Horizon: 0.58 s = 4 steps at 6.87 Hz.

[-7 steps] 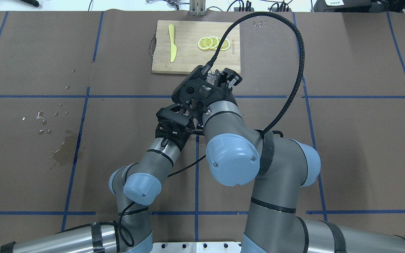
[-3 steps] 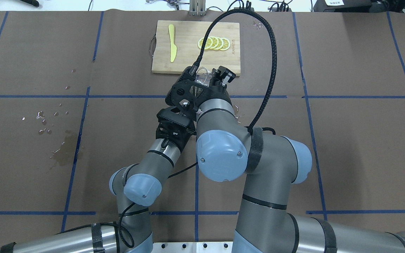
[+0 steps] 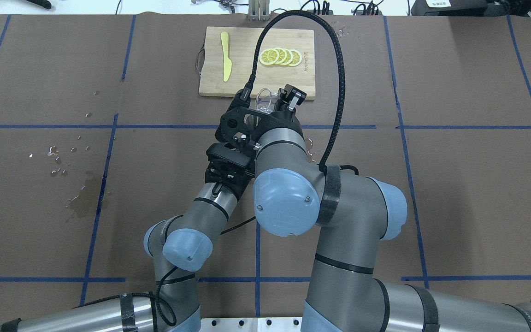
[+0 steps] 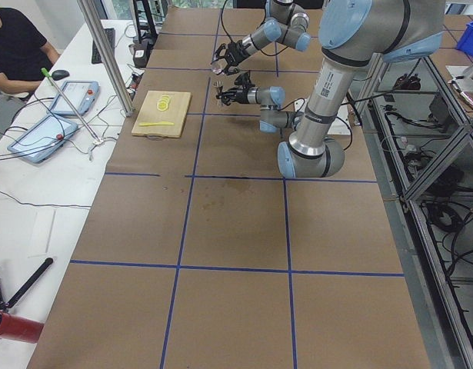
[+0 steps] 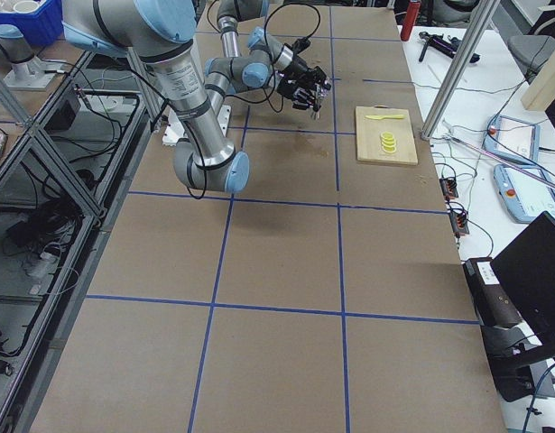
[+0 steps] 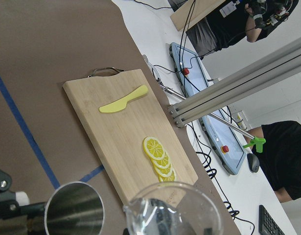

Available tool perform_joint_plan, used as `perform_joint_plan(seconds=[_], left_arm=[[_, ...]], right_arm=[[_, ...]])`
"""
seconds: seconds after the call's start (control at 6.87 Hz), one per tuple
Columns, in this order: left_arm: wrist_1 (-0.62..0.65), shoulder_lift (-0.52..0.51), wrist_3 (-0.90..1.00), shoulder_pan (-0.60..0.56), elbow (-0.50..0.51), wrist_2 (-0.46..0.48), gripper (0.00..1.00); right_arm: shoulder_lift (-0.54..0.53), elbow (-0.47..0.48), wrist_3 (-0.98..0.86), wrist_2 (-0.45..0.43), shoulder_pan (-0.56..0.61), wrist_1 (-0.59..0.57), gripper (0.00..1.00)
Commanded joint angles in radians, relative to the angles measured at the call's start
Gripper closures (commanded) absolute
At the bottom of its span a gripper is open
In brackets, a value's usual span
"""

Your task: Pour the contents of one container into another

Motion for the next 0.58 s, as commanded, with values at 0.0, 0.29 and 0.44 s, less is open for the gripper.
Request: perform_joint_plan(seconds=[0.0,0.29,0.44], left_arm=[[0.0,-0.001,0.0,0.0,-0.001,0.0,1.0],[0.0,-0.001,0.0,0.0,-0.002,-0.002,1.0],[-0.001,-0.001,0.0,0.0,-0.002,-0.002,1.0]], right_arm=[[0.006,-0.009,-0.066,-0.003,0.0,-0.011,0.77],[0.017,-0.009,-0.116,-0.028,0.0,-0.048,0.77],[0.024,-0.009,-0.163,-0.034,0.0,-0.066,0.77]])
